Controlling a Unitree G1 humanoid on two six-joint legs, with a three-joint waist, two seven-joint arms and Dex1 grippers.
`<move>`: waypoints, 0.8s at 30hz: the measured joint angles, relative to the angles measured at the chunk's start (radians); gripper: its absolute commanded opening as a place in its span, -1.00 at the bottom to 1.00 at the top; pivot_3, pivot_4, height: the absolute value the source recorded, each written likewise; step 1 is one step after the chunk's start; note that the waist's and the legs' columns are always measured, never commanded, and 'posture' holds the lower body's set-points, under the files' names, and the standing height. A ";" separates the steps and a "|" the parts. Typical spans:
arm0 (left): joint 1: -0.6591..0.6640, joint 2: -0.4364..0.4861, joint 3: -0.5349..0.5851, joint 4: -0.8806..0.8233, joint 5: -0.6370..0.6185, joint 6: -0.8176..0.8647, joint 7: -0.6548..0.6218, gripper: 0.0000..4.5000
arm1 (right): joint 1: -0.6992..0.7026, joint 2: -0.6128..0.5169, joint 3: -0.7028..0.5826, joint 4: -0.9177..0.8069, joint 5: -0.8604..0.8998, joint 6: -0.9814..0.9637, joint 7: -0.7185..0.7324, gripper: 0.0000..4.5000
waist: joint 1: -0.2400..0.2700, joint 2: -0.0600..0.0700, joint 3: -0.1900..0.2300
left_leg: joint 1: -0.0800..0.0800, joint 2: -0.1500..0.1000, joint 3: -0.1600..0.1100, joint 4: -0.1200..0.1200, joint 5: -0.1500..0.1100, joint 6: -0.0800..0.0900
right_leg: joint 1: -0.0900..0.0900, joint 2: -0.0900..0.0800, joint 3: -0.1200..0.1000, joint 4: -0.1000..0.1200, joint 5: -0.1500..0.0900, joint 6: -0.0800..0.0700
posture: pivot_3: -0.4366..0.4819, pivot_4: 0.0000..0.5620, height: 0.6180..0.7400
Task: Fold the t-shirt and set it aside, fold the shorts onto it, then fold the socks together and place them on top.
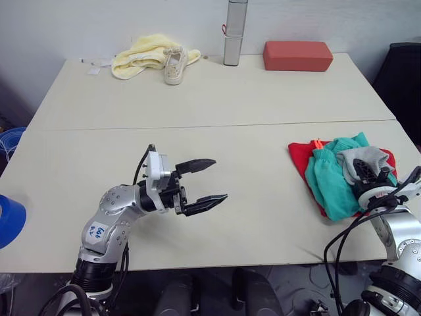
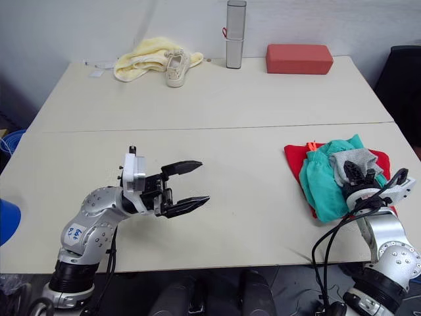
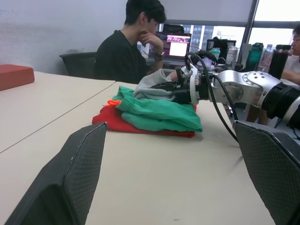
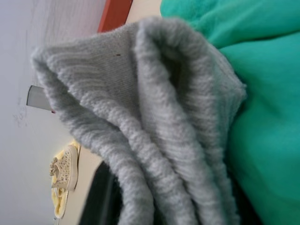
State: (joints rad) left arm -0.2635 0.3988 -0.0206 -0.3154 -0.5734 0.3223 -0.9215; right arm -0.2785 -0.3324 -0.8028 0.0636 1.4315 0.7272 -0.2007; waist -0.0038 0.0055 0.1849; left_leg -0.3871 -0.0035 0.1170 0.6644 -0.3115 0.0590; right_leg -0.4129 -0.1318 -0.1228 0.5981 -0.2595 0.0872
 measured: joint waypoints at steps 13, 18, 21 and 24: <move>0.039 0.077 -0.032 -0.011 0.073 -0.032 -0.013 1.00 | 0.298 -0.259 -0.018 -0.186 0.453 0.142 -0.302 0.98 | 0.026 0.005 0.001 | -0.002 0.000 -0.001 -0.001 -0.002 0.002 | 0.000 0.000 0.000 -0.007 0.001 0.001 | -0.05 -0.47 1.00; 0.063 0.128 -0.034 0.033 0.115 -0.074 -0.050 1.00 | 0.606 -0.510 -0.141 -0.238 0.382 0.318 0.042 0.98 | 0.026 0.008 0.002 | -0.002 0.000 0.002 0.000 -0.007 0.012 | 0.000 0.000 0.003 -0.010 0.002 0.004 | -0.05 -0.47 1.00; 0.096 0.170 -0.029 0.049 0.151 -0.092 -0.053 1.00 | 0.822 -0.596 -0.179 -0.361 0.051 0.241 0.498 0.98 | 0.027 0.008 0.002 | -0.002 0.001 0.002 -0.001 -0.008 0.011 | 0.000 0.002 0.003 -0.011 0.002 0.005 | -0.05 -0.47 1.00; 0.139 0.218 -0.013 0.056 0.185 -0.131 -0.061 1.00 | 0.884 -0.610 -0.168 -0.419 -0.254 0.025 0.868 0.98 | 0.026 0.007 0.003 | -0.002 0.001 0.002 0.000 -0.013 0.005 | 0.000 0.002 0.003 -0.013 0.002 0.005 | -0.05 -0.47 1.00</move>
State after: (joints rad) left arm -0.1247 0.6169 -0.0337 -0.2596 -0.3881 0.1914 -0.9821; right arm 0.6058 -0.9419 -0.9704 -0.3557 1.1770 0.7521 0.6672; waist 0.0220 0.0127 0.1874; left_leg -0.3889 -0.0020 0.1194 0.6640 -0.3240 0.0636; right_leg -0.4127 -0.1294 -0.1195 0.5856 -0.2571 0.0925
